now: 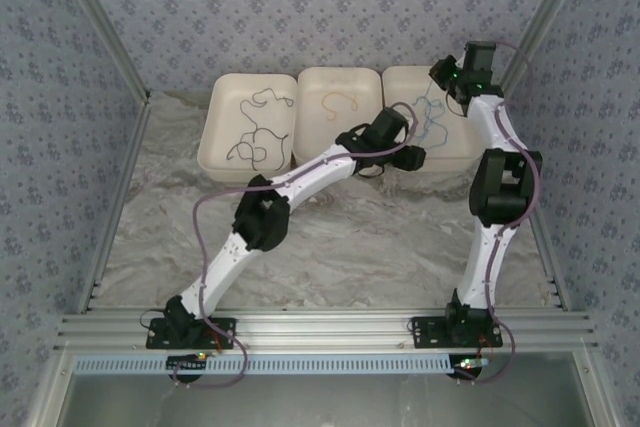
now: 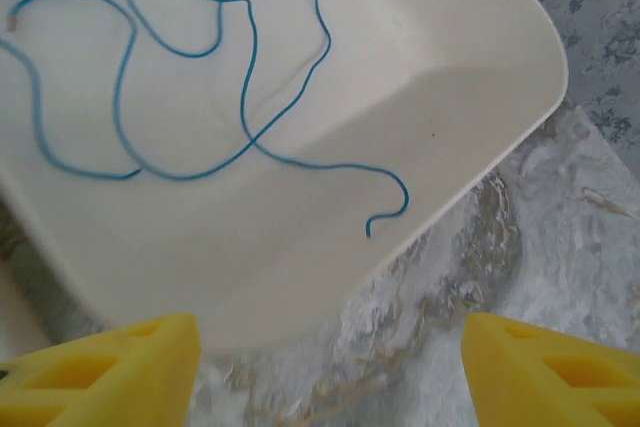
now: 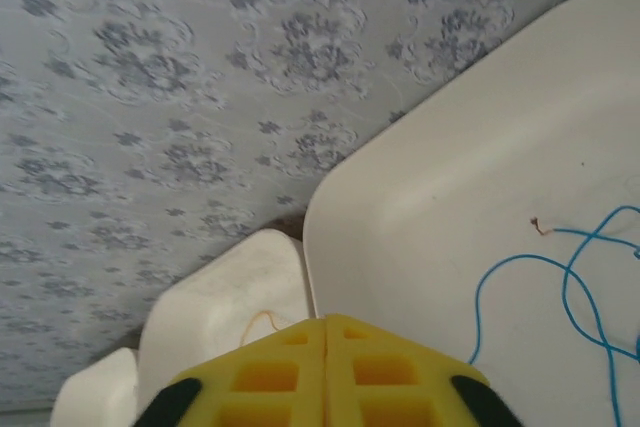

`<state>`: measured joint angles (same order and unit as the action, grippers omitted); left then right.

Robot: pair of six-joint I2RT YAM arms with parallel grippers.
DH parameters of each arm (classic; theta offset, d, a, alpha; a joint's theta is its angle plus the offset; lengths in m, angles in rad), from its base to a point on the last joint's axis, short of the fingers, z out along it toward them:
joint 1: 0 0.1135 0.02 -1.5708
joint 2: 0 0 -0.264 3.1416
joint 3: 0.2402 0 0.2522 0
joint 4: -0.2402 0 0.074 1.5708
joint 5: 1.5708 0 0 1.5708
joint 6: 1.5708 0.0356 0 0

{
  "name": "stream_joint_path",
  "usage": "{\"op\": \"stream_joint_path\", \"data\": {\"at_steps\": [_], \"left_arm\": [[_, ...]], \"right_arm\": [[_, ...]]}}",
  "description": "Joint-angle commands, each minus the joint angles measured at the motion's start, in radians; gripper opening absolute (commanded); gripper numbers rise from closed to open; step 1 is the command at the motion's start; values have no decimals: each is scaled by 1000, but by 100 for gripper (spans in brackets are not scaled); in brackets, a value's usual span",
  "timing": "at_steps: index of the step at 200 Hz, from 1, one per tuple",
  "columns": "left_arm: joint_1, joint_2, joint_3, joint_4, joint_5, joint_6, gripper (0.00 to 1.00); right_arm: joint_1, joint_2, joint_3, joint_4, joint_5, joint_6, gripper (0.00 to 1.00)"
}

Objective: Untangle the cables

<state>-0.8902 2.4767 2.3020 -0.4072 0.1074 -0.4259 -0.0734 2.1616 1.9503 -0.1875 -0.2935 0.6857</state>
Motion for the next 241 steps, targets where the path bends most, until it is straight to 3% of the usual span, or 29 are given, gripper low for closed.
{"op": "stream_joint_path", "data": {"at_steps": [1,28,47,81,116,146,199,216,241], "left_arm": [[7,-262,-212,202,-50,-53,70],[42,-488,-543,337,-85,-109,71],[76,-618,-729,358,-122,-146,70],[152,-852,-1059,382,-177,-203,70],[259,-1048,-1298,273,-221,-290,65],[347,-1178,-1474,260,-173,-316,61],[340,-1287,-1595,282,-148,-350,57],[328,-1307,-1610,289,-152,-355,57],[307,-1320,-1615,287,-165,-347,56]], "right_arm": [[19,60,183,-229,70,-102,26],[29,-6,119,-230,140,-128,48],[21,-106,-26,-148,135,-106,55],[27,-338,-341,14,150,-78,56],[72,-629,-667,119,173,-65,55],[111,-796,-827,114,219,-89,52],[119,-565,-639,-65,144,-126,50],[108,-449,-561,-85,74,-66,50],[102,-292,-471,-44,-3,147,53]]}}
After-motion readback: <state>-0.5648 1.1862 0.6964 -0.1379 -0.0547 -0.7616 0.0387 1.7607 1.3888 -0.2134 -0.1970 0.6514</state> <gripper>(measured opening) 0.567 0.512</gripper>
